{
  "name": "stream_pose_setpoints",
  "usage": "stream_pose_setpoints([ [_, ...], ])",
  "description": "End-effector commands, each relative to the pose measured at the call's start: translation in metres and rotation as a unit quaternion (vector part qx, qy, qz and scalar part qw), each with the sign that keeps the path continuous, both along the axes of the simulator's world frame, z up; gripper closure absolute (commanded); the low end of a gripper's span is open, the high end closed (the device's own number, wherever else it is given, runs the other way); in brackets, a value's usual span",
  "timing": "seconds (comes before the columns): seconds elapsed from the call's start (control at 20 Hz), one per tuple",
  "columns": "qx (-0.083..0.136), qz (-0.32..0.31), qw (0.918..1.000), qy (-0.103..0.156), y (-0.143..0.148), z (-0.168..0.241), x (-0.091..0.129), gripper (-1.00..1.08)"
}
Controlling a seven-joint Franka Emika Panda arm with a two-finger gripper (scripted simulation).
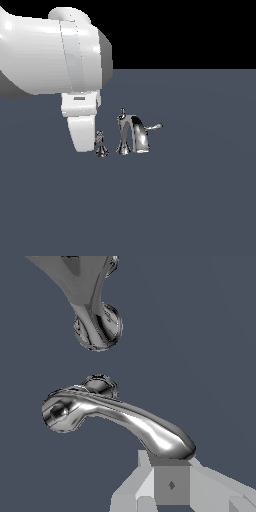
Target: Turn on the faucet by rotating a designated handle.
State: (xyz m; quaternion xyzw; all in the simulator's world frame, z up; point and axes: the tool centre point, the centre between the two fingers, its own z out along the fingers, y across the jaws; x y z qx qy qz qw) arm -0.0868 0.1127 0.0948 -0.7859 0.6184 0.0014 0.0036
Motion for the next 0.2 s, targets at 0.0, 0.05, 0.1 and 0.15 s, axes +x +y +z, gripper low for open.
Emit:
stream_pose_setpoints([
  [0.0,-0.003,-0.014,0.9999,0.001,-0.0262,0.0003,-0.0005,1.08],
  [0.05,-0.003,-0.015,0.9999,0.001,-0.0308,0.0003,-0.0014,1.08],
  [0.1,-0.004,-0.015,0.9999,0.001,-0.0355,0.0004,-0.0023,1.08],
  [0.15,-0.004,-0.015,0.9999,0.001,-0.0355,0.0004,-0.0023,1.08],
])
